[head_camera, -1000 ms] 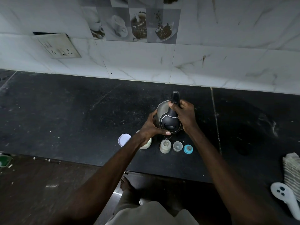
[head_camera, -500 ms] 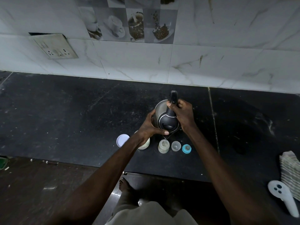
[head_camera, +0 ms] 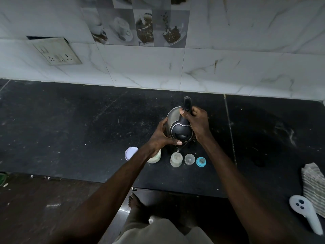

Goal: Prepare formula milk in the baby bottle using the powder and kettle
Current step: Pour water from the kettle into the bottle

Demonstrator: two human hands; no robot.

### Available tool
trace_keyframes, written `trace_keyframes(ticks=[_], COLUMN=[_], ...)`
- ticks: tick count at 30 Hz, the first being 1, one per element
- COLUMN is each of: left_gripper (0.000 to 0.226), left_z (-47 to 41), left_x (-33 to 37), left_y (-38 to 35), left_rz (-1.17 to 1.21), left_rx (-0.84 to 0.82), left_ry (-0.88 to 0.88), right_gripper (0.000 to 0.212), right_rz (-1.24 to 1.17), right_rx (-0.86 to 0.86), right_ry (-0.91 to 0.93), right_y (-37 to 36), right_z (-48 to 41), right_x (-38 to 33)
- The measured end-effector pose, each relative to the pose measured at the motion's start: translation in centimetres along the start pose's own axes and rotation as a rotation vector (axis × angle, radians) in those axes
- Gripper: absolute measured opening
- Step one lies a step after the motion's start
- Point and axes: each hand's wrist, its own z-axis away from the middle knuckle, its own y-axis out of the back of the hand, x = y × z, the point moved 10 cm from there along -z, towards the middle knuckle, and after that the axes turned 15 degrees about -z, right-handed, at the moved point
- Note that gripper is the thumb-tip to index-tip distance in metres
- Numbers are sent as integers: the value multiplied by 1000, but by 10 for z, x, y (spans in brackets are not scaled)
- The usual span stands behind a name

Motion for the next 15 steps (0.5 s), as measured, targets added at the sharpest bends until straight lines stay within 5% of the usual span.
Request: trace_keyframes(ticks=[15], left_gripper=[134], left_z=[-2], left_x=[0], left_y=[2], left_rz=[-9], left_rx=[8], left_ry=[4], right_gripper=[24], right_rz=[10], right_rx=[-22], right_ry=[8], right_y=[-1], right_z=[-5], right_x=[-1])
